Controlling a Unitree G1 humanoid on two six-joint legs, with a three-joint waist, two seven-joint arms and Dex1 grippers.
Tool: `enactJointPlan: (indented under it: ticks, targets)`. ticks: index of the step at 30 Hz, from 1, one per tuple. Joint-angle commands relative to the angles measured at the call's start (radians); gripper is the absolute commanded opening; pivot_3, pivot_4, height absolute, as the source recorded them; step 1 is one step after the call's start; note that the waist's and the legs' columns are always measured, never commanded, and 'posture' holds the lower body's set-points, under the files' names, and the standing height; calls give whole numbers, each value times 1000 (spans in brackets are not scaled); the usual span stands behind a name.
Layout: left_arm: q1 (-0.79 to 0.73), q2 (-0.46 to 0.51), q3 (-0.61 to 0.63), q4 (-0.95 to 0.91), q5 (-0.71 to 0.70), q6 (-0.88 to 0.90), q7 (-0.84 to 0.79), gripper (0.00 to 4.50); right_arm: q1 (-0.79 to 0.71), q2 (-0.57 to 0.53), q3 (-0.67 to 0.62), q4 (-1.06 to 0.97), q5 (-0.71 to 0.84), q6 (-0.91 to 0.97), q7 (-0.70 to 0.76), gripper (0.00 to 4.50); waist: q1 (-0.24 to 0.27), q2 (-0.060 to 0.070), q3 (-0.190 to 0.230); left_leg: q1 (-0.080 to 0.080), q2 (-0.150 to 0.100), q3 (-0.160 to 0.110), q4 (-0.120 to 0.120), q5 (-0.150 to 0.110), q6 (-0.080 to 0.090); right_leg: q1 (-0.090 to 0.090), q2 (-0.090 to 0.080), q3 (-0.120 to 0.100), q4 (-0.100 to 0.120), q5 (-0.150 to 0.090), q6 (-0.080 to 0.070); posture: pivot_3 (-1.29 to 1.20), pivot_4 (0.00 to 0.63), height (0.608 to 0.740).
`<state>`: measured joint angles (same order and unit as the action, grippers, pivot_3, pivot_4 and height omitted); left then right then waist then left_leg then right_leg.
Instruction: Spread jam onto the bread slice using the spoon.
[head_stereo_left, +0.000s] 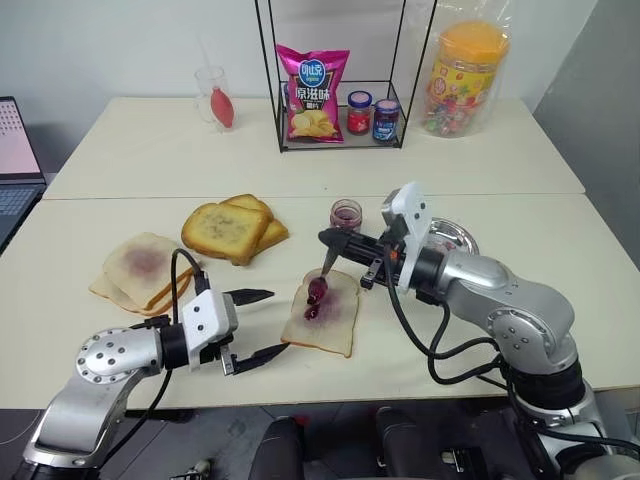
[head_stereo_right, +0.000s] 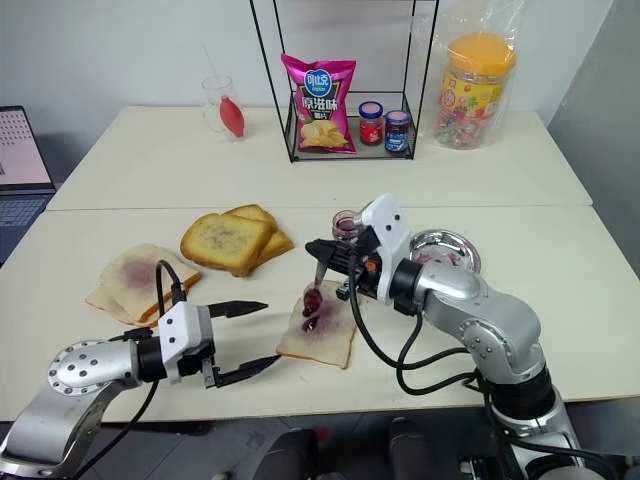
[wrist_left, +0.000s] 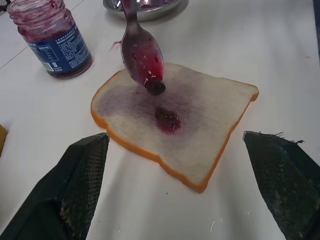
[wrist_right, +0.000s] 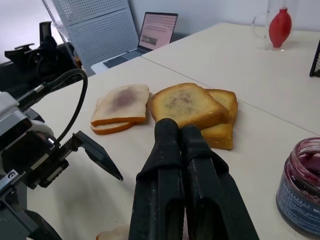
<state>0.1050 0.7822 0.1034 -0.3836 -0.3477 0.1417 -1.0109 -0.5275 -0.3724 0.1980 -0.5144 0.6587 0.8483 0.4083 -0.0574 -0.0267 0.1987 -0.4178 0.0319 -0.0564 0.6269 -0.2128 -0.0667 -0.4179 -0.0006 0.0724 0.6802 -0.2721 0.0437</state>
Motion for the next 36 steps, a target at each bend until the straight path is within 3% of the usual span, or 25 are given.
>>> enactJointPlan:
  ticks: [1,5,16,28,36]
  targets:
    - [-6,-2,3,-17,2,-4,13,4500,17,-29,38,-15,-92,-144,86,56,0,0,0,0,0,0,0,0,0,0,0,0,0,0,0,0,150,740]
    - [-6,-2,3,-19,2,-2,16,4500,40,-4,23,-1,-105,-191,103,56,0,0,0,0,0,0,1,0,0,0,0,0,0,0,0,0,150,740]
    - [-9,-3,-9,-12,3,-7,23,4500,117,174,-170,89,168,39,-34,56,0,-1,-1,1,0,-1,1,0,0,3,0,0,0,0,1,0,150,740]
    - [-9,-4,-18,-3,7,-19,18,4500,142,245,-216,292,133,29,-93,56,0,-1,-1,2,0,-1,1,0,0,3,0,0,0,1,1,0,150,740]
    - [-11,-9,-26,-6,10,-19,20,4500,119,251,-323,364,160,38,-149,56,0,-1,-1,2,0,-1,2,0,0,4,0,0,1,1,1,0,150,740]
